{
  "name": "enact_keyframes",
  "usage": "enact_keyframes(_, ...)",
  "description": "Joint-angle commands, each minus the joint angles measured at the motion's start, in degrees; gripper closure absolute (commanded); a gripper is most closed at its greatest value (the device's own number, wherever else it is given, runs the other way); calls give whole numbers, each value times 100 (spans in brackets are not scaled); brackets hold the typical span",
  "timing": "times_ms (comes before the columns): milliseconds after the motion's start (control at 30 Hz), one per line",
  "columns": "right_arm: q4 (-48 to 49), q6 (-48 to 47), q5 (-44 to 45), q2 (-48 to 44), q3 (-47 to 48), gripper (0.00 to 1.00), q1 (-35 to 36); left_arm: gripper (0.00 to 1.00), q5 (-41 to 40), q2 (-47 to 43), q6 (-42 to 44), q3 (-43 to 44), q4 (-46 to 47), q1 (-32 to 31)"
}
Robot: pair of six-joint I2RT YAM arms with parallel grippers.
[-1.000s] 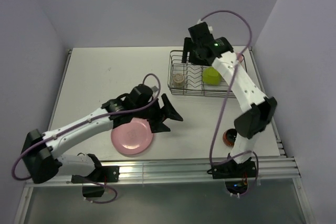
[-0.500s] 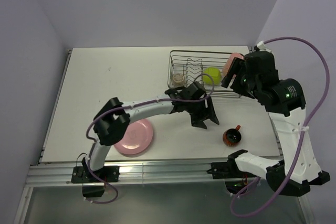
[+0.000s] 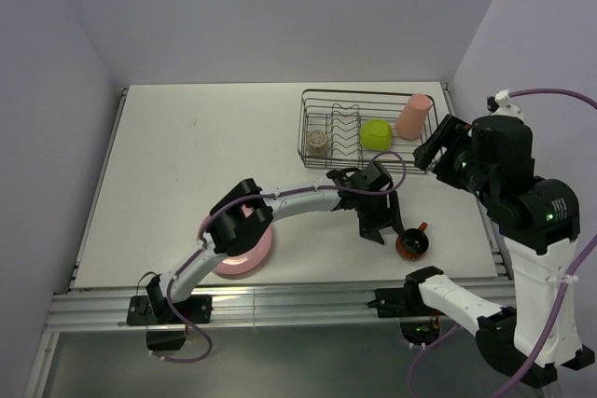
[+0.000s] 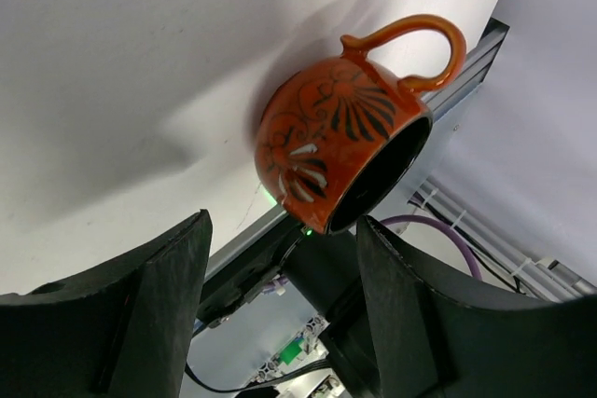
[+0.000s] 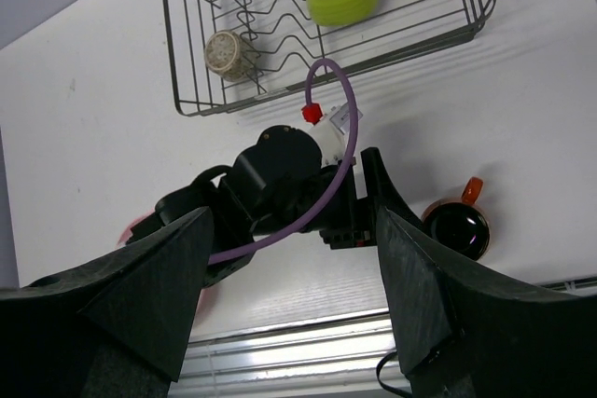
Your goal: Load the mixed dishes into the dish rack
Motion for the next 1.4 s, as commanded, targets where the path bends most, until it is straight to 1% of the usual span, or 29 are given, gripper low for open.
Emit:
enact_keyframes(0, -589, -60, 13, -50, -61, 22, -49, 31, 111, 149, 50, 548, -92, -74)
enact_keyframes(200, -598, -60, -5, -129, -16, 22, -67, 31, 216, 483, 32, 927, -259, -136)
enact_keyframes(433, -598, -51, 57, -217, -104, 22, -76, 32, 67, 624, 94, 919, -496, -145)
enact_keyframes(567, -589, -34, 109, -209, -104, 22, -84, 33, -82, 738, 243, 1111, -803, -198)
enact_keyframes(733, -554, 2, 101, -182, -122, 22, -84, 34, -118, 844, 313, 1200, -909, -207)
enact_keyframes(767, -545, 2, 109, -182, -122, 22, -84, 38, -118, 896, 313, 1252, -927, -207)
enact_keyframes(867, -527, 2, 136, -200, -148, 22, -84, 44, -92, 949, 340, 1296, -953, -215)
enact_keyframes(933, -519, 2, 153, -208, -166, 22, -84, 46, -48, 993, 322, 1323, -945, -215)
enact_keyframes(1033, -510, -16, 162, -226, -201, 22, -84, 55, -21, 1063, 313, 1437, -945, -215)
enact_keyframes(1067, -510, -33, 171, -226, -210, 22, -84, 62, 5, 1072, 305, 1481, -945, -207)
enact_keyframes(1133, -501, -34, 180, -244, -245, 22, -84, 67, 31, 1072, 305, 1481, -901, -207)
enact_keyframes(1167, -510, -42, 197, -235, -254, 22, -84, 72, 40, 1064, 305, 1455, -892, -189)
enact_keyframes(1233, -510, -60, 197, -252, -271, 22, -84, 78, 49, 1020, 305, 1367, -866, -163)
enact_keyframes(1267, -519, -69, 206, -252, -263, 22, -84, 86, 67, 924, 313, 1193, -813, -119)
enact_keyframes(1367, -492, -78, 154, -252, -263, 22, -84, 100, 23, 581, 366, 745, -611, -22)
